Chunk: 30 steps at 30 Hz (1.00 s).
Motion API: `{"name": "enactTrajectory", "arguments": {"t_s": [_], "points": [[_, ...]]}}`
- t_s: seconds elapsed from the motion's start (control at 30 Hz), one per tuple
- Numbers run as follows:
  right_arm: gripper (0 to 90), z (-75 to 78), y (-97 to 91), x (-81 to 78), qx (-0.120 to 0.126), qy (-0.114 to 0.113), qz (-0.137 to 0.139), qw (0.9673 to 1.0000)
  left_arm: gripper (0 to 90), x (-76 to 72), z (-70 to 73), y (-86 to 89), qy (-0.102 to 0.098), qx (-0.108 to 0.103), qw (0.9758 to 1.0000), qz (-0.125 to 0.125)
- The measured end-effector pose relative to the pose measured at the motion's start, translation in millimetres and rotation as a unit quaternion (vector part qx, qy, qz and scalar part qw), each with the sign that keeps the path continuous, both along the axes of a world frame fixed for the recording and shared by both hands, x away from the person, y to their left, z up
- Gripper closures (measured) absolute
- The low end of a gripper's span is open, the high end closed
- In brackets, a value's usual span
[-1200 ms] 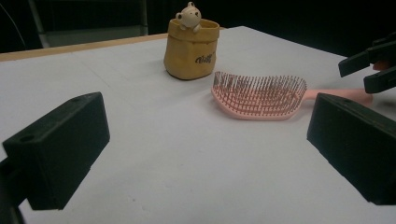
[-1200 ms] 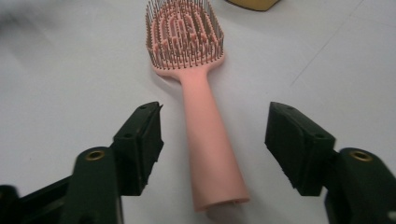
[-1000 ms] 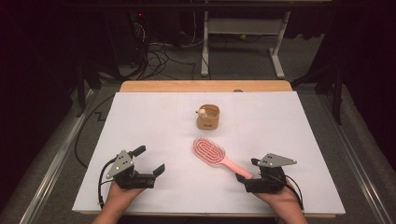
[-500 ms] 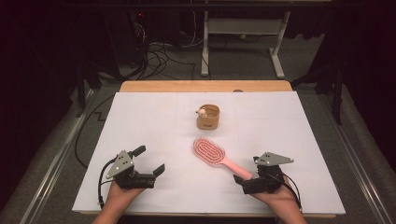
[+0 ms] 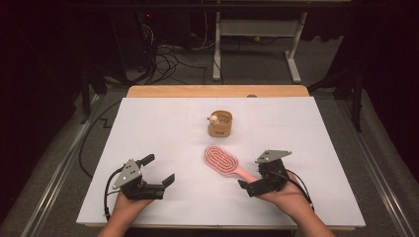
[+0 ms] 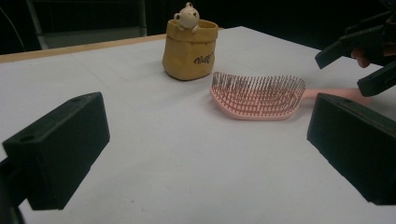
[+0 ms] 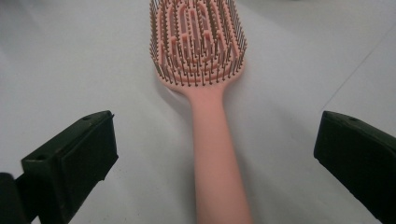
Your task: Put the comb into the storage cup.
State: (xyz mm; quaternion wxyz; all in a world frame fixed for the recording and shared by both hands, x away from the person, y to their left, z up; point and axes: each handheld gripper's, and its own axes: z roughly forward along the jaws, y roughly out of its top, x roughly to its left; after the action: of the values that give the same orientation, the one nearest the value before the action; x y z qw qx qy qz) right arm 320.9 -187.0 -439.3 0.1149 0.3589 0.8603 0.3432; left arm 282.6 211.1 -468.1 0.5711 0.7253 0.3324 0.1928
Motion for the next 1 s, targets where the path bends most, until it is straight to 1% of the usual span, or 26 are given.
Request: {"name": "enactTrajectory", "arguments": {"t_s": [0.03, 0.07, 0.1, 0.13, 0.2, 0.3, 0.33, 0.53, 0.63, 0.7, 0.77, 0.8, 0.87, 0.9, 0.93, 1.0], "points": [[0.1, 0.6, 4.2, 5.2, -0.005, 0.016, 0.005, 0.9998, 0.0, 0.0, -0.1, -0.1, 0.0, 0.0, 1.0, 0.0], [0.1, 0.6, 4.2, 5.2, -0.005, 0.016, 0.005, 0.9998, 0.0, 0.0, -0.1, -0.1, 0.0, 0.0, 1.0, -0.001], [0.1, 0.8, 8.5, 10.3, -0.017, 0.025, 0.013, 0.9995, 0.0, 0.0, -0.2, -0.2, 0.001, 0.001, 1.0, -0.001], [0.1, 0.7, 10.8, 12.5, -0.022, 0.029, 0.016, 0.9992, 0.0, 0.0, -0.3, -0.3, 0.001, 0.001, 1.0, -0.002], [0.1, 0.7, 12.7, 14.6, -0.026, 0.033, 0.019, 0.999, 0.0, -0.1, -0.4, -0.5, 0.002, 0.001, 1.0, -0.002], [0.1, -0.4, 19.7, 22.5, -0.045, 0.052, 0.028, 0.9972, 0.0, 0.0, -0.6, -0.7, 0.003, 0.002, 1.0, -0.003], [0.1, -0.4, 19.7, 22.5, -0.045, 0.052, 0.028, 0.9972, 0.0, 0.0, -0.7, -0.7, 0.003, 0.002, 1.0, -0.003], [0.1, -2.9, 28.3, 32.5, -0.069, 0.069, 0.033, 0.9947, 0.0, 0.0, -0.7, -0.7, 0.003, 0.002, 1.0, -0.002], [0.1, -4.2, 32.6, 37.5, -0.076, 0.07, 0.038, 0.9939, 0.0, 0.3, -1.0, -0.8, 0.004, 0.001, 1.0, -0.003], [0.1, -4.6, 36.0, 40.2, -0.074, 0.072, 0.044, 0.9937, 0.0, 0.6, -1.3, -1.0, 0.005, 0.001, 1.0, -0.004], [0.1, -5.6, 39.9, 43.5, -0.079, 0.071, 0.048, 0.9932, 0.0, 0.7, -1.3, -1.1, 0.005, 0.002, 1.0, -0.004], [0.1, -6.3, 42.7, 44.3, -0.078, 0.073, 0.045, 0.9932, 0.0, 0.7, -1.3, -1.1, 0.004, 0.001, 1.0, -0.005], [0.1, -7.8, 47.3, 47.7, -0.083, 0.073, 0.05, 0.9926, 0.0, 0.6, -1.1, -0.7, 0.004, 0.0, 1.0, -0.004], [0.1, -8.4, 52.7, 50.3, -0.088, 0.073, 0.05, 0.9922, 0.0, 0.6, -1.0, -0.7, 0.003, 0.0, 1.0, -0.004], [0.1, -8.4, 52.7, 50.3, -0.088, 0.073, 0.05, 0.9922, 0.0, 0.6, -1.0, -0.6, 0.003, 0.0, 1.0, -0.004], [0.1, -9.6, 60.4, 54.5, -0.095, 0.07, 0.058, 0.9913, 0.0, 0.7, -1.0, -0.7, 0.003, 0.0, 1.0, -0.004]]}}
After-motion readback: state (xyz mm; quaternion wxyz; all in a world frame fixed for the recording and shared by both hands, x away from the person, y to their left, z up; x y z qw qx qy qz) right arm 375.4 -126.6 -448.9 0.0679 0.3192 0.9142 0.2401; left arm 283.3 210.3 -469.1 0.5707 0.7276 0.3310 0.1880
